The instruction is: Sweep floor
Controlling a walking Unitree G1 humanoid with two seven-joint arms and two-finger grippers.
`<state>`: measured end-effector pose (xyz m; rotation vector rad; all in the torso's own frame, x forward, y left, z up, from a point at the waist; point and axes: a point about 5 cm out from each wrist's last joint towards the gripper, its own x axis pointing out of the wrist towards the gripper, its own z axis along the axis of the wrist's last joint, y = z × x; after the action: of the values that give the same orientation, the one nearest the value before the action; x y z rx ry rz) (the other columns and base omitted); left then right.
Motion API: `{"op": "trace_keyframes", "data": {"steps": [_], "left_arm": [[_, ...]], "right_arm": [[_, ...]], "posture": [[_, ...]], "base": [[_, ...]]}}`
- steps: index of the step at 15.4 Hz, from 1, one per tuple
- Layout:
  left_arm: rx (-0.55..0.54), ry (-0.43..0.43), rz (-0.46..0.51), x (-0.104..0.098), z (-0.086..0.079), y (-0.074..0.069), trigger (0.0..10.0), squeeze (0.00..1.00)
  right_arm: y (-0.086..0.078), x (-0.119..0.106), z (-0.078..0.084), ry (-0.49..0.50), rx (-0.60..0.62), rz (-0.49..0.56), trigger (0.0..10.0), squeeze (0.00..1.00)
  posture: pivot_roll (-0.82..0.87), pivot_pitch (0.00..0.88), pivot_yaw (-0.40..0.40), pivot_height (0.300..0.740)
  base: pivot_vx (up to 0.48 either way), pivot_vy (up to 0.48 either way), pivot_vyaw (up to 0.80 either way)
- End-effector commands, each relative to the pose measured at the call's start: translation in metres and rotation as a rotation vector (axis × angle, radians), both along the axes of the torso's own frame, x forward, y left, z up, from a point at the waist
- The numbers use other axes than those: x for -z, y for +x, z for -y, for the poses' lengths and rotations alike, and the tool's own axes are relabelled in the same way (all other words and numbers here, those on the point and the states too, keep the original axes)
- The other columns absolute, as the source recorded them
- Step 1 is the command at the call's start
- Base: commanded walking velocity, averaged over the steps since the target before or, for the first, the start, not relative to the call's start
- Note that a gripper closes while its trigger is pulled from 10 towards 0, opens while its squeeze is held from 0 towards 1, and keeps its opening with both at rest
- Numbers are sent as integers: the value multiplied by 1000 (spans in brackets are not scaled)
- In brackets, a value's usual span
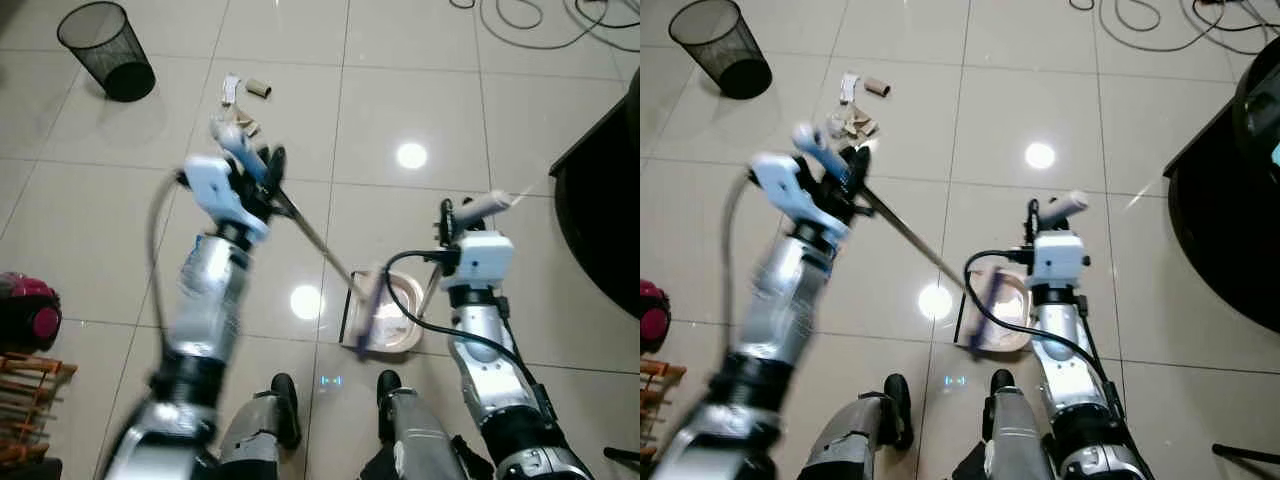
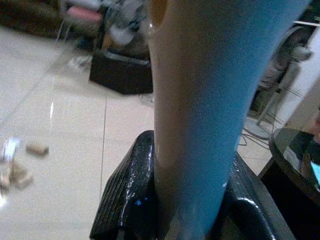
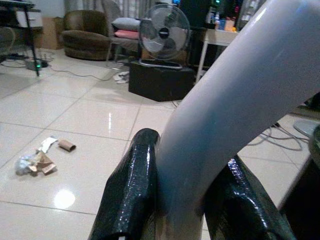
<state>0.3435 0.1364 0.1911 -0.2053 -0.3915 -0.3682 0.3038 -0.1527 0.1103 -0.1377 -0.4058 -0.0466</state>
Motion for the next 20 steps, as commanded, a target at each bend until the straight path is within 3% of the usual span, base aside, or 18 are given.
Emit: {"op": "trace_keyframes", "data": {"steps": [1, 5, 8, 10, 12, 15, 20], "left_arm": [[-11, 17, 94, -22, -13, -2, 10000, 0], [-87, 73, 109, -27, -45, -7, 10000, 0], [-231, 205, -29, -6, -69, -9, 10000, 0], [-279, 254, -45, -1, -75, -14, 10000, 0], [-292, 281, -61, 5, -76, -21, 10000, 0], [-346, 276, -66, 18, -72, -38, 10000, 0], [-346, 293, -90, 24, -55, -46, 10000, 0]], "right_arm": [[-9, 19, 5, 19, 14, -84, 10000, 0], [-15, 10, 21, 71, 52, -45, 10000, 0], [-19, -6, 36, 176, 111, 5, 10000, 0], [-20, -13, 44, 236, 133, 9, 10000, 0], [-19, -29, 49, 264, 131, 26, 10000, 0], [-15, -83, 59, 291, 112, 106, 10000, 0], [-8, -112, 64, 343, 125, 81, 10000, 0]], "posture": [[32, 256, 44, 740], [22, 198, 57, 740], [21, 166, 64, 740], [24, 153, 64, 740], [16, 141, 66, 740], [-1, 121, 59, 740], [8, 102, 57, 740]], "base": [[0, 0, 0], [0, 0, 0], [0, 0, 0], [0, 0, 0], [0, 0, 0], [95, 0, 0], [409, 0, 0]]}}
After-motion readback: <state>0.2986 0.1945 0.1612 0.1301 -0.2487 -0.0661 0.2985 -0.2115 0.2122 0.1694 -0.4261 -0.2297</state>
